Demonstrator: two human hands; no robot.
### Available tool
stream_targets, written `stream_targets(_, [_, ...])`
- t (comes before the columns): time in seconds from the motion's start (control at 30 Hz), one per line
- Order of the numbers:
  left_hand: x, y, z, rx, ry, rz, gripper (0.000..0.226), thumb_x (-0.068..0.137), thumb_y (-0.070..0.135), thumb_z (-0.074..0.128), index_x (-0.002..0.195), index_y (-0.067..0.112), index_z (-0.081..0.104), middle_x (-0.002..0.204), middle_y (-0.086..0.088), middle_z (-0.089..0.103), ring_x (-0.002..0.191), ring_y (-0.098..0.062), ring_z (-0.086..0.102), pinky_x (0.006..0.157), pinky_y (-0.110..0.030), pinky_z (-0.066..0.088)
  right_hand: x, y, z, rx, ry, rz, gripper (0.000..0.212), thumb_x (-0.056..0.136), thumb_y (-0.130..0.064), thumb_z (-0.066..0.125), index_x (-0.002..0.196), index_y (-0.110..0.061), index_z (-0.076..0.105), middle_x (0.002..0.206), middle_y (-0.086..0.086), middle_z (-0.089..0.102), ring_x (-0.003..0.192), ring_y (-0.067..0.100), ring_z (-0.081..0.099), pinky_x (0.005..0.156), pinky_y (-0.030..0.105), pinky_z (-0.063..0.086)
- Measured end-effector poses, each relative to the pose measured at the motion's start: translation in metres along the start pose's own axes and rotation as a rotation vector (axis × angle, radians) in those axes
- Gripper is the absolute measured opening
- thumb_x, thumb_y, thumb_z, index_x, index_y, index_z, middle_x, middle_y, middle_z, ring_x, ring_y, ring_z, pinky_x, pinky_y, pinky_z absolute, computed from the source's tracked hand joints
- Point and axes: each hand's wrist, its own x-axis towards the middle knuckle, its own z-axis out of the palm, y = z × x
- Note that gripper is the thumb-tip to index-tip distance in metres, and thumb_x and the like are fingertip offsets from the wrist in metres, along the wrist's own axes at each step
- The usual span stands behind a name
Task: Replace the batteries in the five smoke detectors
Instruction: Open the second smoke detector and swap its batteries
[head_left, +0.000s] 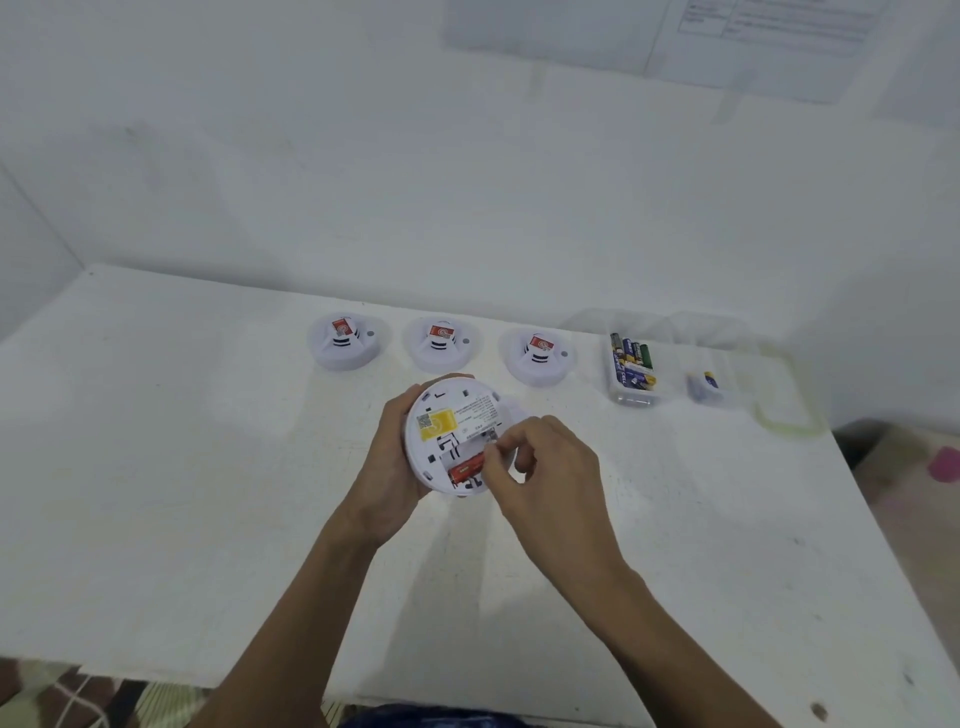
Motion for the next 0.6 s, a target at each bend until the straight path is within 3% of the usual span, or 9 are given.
stream_targets(0.17, [-0.001, 0.004, 0.004, 0.076, 0.009, 0.075, 0.037, 0.079, 0.050, 0.046, 0.098, 0.035, 0.075, 0.107, 0.002, 0.073, 0.100, -0.017, 0.068, 0.074, -0.027, 0.056, -0.002, -0.006, 0.006, 0.023, -0.029, 0.127, 0.014, 0.087, -0.031, 0.064, 0.092, -0.017, 0.062, 0.090, -0.006, 0.061, 0.069, 0.000, 0.051, 0.063, 0.004, 0.040])
stream_targets(0.5, [-0.002, -0.001, 0.005, 0.140, 0.059, 0.218, 0.054, 0.072, 0.050, 0.054, 0.113, 0.016, 0.063, 0.108, -0.003, 0.071, 0.106, -0.024, 0.065, 0.089, -0.038, 0.052, -0.002, -0.013, 0.008, 0.240, -0.072, 0.347, 0.019, 0.083, -0.029, 0.069, 0.090, -0.018, 0.056, 0.088, -0.008, 0.061, 0.075, 0.003, 0.055, 0.059, 0.000, 0.040])
stream_targets(0.6, [-0.002, -0.001, 0.005, 0.142, 0.049, 0.248, 0.054, 0.066, 0.064, 0.068, 0.105, 0.028, 0.071, 0.107, -0.001, 0.072, 0.105, -0.023, 0.066, 0.088, -0.037, 0.053, -0.001, -0.016, 0.004, 0.275, -0.069, 0.356, 0.021, 0.084, -0.030, 0.069, 0.090, -0.016, 0.054, 0.086, -0.007, 0.060, 0.073, 0.002, 0.054, 0.059, 0.000, 0.039])
